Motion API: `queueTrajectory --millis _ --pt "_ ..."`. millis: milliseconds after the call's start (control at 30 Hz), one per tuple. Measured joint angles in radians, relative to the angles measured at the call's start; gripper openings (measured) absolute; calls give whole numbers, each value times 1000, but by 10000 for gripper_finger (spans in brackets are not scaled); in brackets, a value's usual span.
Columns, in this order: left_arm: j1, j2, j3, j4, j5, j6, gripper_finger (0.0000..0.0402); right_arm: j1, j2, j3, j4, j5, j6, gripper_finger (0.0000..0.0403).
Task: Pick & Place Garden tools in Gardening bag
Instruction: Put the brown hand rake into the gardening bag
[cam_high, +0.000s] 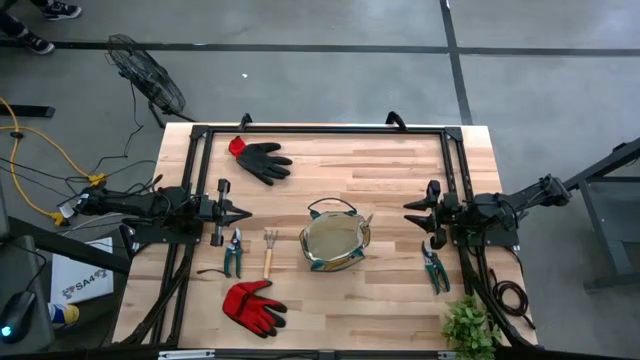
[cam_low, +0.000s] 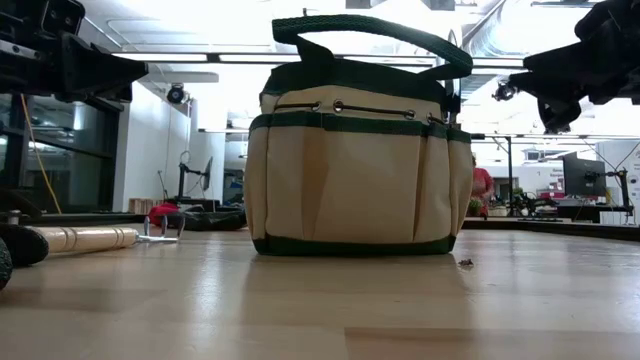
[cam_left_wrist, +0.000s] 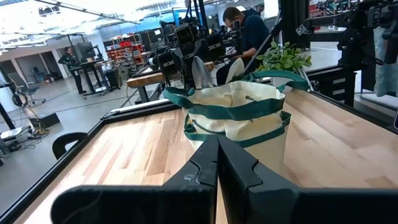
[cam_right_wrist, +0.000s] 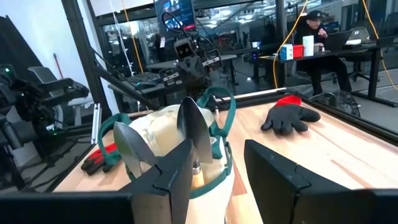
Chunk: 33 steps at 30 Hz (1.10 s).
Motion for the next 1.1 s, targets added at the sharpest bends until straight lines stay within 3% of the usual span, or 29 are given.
queueTrajectory --millis 1100 --pt "0 0 0 5 -30 -30 0 0 1 0 9 0 0 137"
